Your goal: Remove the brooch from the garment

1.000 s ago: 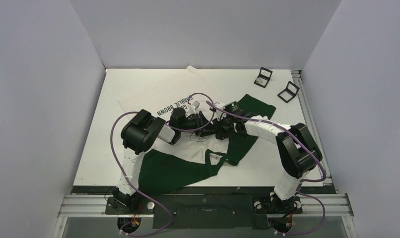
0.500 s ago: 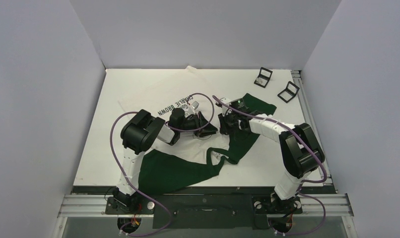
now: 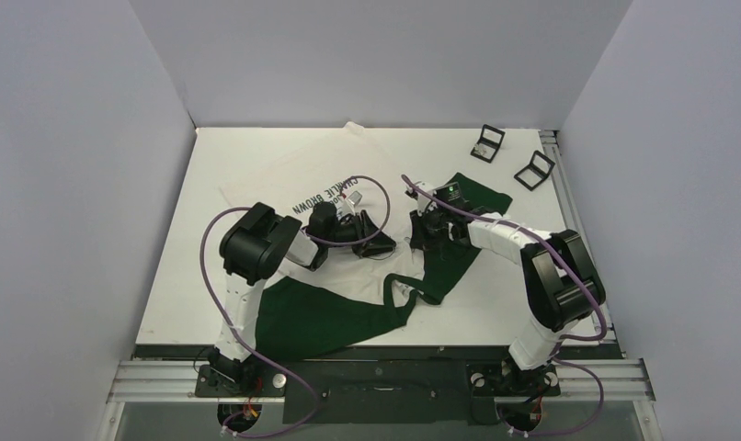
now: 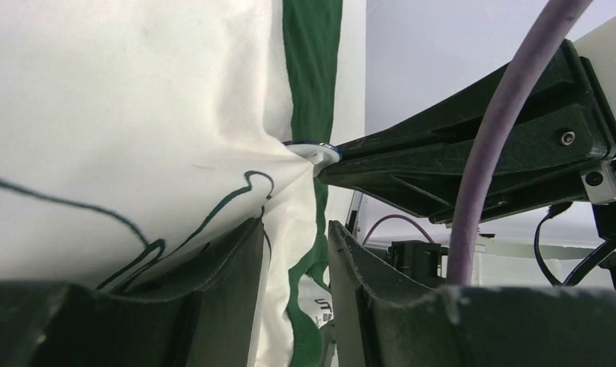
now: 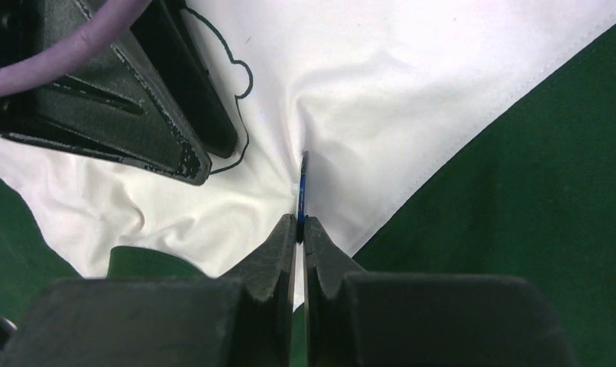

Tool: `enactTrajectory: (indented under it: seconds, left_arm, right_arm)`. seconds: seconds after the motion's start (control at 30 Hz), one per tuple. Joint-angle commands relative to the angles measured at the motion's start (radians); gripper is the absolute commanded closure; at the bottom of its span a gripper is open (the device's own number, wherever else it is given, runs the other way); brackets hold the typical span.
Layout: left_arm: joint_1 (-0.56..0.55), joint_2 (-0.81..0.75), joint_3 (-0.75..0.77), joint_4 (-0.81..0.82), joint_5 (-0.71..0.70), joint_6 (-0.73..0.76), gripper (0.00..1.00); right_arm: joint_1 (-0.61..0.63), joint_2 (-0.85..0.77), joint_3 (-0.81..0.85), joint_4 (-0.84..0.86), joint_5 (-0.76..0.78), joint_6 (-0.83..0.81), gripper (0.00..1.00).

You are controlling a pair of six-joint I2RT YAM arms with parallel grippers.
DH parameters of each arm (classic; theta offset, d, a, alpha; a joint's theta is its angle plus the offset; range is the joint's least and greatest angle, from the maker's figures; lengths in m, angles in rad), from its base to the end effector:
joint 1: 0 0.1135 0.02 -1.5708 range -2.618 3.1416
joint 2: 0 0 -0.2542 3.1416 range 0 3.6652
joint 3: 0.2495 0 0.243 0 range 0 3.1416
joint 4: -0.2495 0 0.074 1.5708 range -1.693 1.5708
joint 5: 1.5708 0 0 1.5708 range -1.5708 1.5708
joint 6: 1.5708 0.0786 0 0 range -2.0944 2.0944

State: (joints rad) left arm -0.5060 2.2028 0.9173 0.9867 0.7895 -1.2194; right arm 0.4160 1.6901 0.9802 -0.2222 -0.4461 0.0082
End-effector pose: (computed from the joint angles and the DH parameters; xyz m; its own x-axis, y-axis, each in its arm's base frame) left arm 0.3383 -0.2512 0.0715 -0.9663 -0.2204 -0.1327 0.0800 0.2328 -0.9692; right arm 0.3104 0.1742 0.1416 -0.7393 -0.3185 -0.5933 -0.5938 0.7239 0.3513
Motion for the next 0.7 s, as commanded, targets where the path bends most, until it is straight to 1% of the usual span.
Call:
enactTrajectory:
  seconds: [0.0, 0.13, 0.27, 0.33, 0.43, 0.5, 0.57, 0.67]
  left_arm:
    - [0.013, -0.067, -0.02, -0.047, 0.008, 0.086, 0.68]
    - [0.014, -0.092, -0.039, -0.12, 0.011, 0.156, 0.69]
    - [0.031, -0.123, -0.061, -0.136, 0.022, 0.211, 0.69]
    - [0.043, -0.139, -0.065, -0.107, 0.044, 0.235, 0.64]
    - [0.059, -0.171, -0.091, -0.005, 0.058, 0.263, 0.49]
    - [0.066, -0.198, -0.1, 0.014, 0.059, 0.297, 0.43]
    - [0.067, -0.225, -0.105, 0.002, 0.051, 0.341, 0.38]
    - [0.067, -0.257, -0.112, -0.01, 0.022, 0.398, 0.33]
  right_arm:
    - [-0.012, -0.05, -0.024, 0.051, -0.083, -0.008, 1.0]
    - [-0.017, -0.043, -0.026, 0.065, -0.142, -0.008, 1.0]
    - [-0.04, -0.044, -0.041, 0.094, -0.189, 0.037, 1.0]
    - [-0.055, -0.048, -0.059, 0.126, -0.212, 0.066, 1.0]
    - [-0.074, -0.057, -0.094, 0.172, -0.233, 0.103, 1.0]
    - [-0.079, -0.065, -0.118, 0.206, -0.24, 0.125, 1.0]
    - [-0.081, -0.069, -0.143, 0.258, -0.246, 0.152, 1.0]
    - [-0.082, -0.069, -0.172, 0.336, -0.255, 0.197, 1.0]
